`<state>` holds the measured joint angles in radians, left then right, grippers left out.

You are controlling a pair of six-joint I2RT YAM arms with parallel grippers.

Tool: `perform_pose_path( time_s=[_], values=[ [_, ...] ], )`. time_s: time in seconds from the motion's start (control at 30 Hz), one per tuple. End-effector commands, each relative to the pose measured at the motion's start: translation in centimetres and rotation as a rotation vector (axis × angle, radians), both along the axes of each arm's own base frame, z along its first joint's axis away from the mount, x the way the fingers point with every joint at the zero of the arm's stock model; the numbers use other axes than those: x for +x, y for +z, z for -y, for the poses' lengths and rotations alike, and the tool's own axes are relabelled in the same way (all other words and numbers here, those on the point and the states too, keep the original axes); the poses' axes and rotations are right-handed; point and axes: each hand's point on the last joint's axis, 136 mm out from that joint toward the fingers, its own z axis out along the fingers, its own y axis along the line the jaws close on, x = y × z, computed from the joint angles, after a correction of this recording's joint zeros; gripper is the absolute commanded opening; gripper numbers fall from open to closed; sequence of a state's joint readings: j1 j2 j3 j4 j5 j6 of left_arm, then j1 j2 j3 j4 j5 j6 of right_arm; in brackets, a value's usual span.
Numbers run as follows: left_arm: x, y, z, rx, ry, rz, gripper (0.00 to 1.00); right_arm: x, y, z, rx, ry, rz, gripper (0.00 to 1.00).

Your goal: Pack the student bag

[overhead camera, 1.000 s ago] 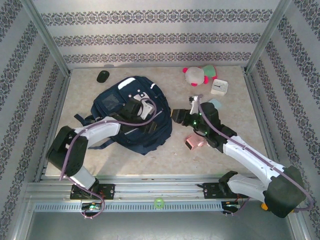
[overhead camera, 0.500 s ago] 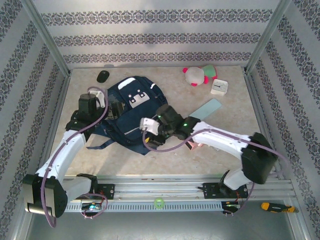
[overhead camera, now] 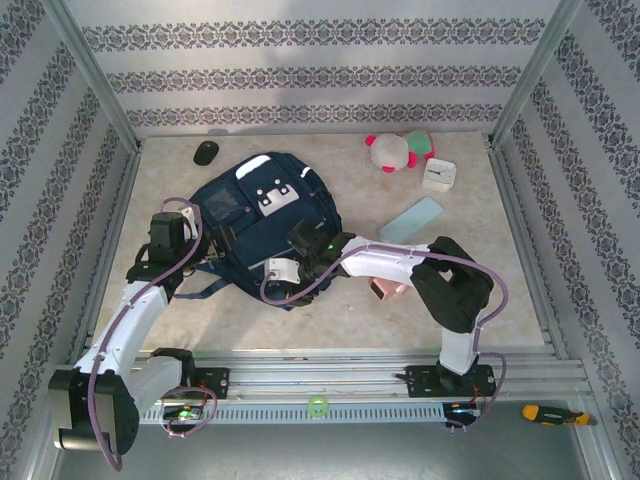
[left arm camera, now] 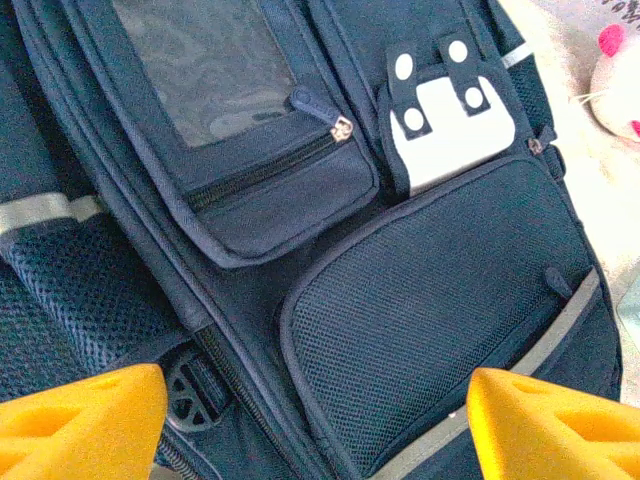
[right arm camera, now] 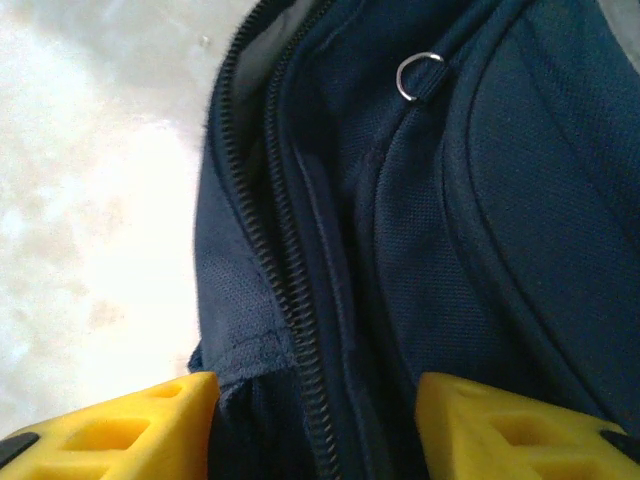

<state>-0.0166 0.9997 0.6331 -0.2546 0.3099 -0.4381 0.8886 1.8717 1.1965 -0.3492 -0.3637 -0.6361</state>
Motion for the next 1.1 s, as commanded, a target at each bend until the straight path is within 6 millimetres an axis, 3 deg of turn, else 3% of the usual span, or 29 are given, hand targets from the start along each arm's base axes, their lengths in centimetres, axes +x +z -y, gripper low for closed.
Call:
perform_pose_path(
  time_s=[0.0, 0.13, 0.2, 0.23, 0.37, 0.5, 0.67, 0.73, 1.07],
  values=[
    [0.1, -0.6, -0.4, -0.027, 0.033, -0.007, 0.78, 1.5, -1.7, -0.2, -0.033, -0.012, 0.077, 0.51],
    [0.0, -1.1, -0.6, -0.045, 0.048, -0.017, 0.78, 2.3, -0.9, 0.0, -0.007, -0.041, 0.090, 0.21],
    [-0.1, -1.2, -0.8, -0.053, 0.054, -0.014, 0.78, 2.1, 1.1, 0.1, 0.037, -0.024, 0.095, 0.03],
    [-0.1, -1.2, -0.8, -0.057, 0.052, -0.015, 0.78, 1.8, 2.3, 0.3, 0.064, -0.007, 0.096, 0.00],
    [-0.2, -0.8, -0.2, -0.067, 0.001, 0.023, 0.76, 1.2, 8.9, 1.9, 0.217, 0.080, 0.088, 0.00],
    [0.0, 0.1, 1.1, -0.101, -0.077, 0.124, 0.74, 2.7, 14.5, 3.5, 0.356, 0.074, 0.099, 0.00],
    [0.0, 1.1, 2.1, -0.146, -0.128, 0.229, 0.70, 4.2, 15.9, 4.1, 0.383, 0.053, 0.121, 0.00],
    [-0.5, 1.4, 2.7, -0.168, -0.161, 0.308, 0.67, 6.4, 17.0, 4.9, 0.383, 0.014, 0.141, 0.00],
    [-1.0, -0.7, 1.9, -0.075, -0.120, 0.391, 0.61, 9.6, 21.4, 6.7, 0.460, -0.038, 0.180, 0.00]
  ],
)
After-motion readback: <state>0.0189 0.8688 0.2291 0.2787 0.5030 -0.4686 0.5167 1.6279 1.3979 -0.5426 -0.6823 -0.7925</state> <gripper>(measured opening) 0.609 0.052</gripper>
